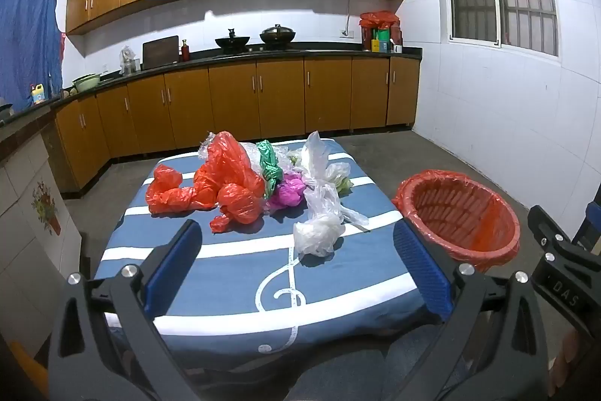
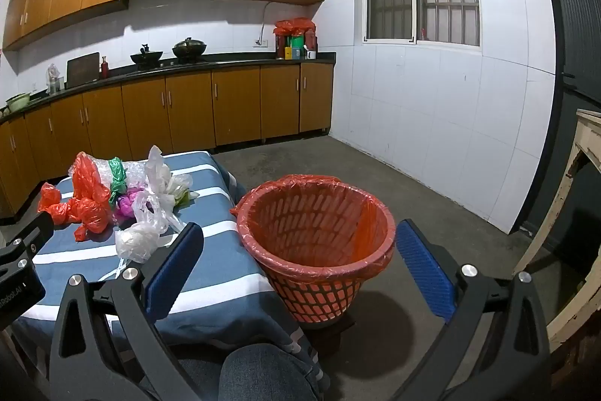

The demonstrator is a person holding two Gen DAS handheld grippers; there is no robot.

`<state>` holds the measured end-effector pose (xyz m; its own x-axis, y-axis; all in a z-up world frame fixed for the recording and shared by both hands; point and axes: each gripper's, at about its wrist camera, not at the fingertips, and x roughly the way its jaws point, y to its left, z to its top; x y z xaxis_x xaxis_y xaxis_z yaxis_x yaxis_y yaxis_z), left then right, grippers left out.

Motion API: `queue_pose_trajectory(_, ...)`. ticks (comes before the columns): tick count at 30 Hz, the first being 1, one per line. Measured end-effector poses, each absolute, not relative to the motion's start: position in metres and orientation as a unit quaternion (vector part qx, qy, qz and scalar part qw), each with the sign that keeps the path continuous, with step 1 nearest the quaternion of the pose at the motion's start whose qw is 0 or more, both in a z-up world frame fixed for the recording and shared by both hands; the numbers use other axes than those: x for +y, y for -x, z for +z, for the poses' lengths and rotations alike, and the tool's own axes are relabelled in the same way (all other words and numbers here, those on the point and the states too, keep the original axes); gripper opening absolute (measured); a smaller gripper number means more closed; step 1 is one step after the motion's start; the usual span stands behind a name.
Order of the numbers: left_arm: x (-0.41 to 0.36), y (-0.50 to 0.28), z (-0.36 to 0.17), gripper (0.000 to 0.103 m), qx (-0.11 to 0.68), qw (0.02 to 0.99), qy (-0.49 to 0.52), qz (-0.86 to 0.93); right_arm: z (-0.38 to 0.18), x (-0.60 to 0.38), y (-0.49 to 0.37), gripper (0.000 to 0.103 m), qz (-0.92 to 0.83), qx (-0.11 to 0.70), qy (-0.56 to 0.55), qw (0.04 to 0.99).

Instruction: Collect trash

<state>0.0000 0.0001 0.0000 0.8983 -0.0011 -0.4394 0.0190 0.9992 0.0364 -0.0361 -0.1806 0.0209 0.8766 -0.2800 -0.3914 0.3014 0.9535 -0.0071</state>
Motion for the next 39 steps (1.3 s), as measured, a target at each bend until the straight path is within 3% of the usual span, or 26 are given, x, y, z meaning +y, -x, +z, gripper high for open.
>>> queue_pose_trajectory(39, -0.0001, -0.0002, -0.0003, 0.099, 0.23, 0.973, -0.02, -0.005, 0.0192, -0.1818, 0.0349, 0.101, -0.149, 0.2, -0.03, 0.968)
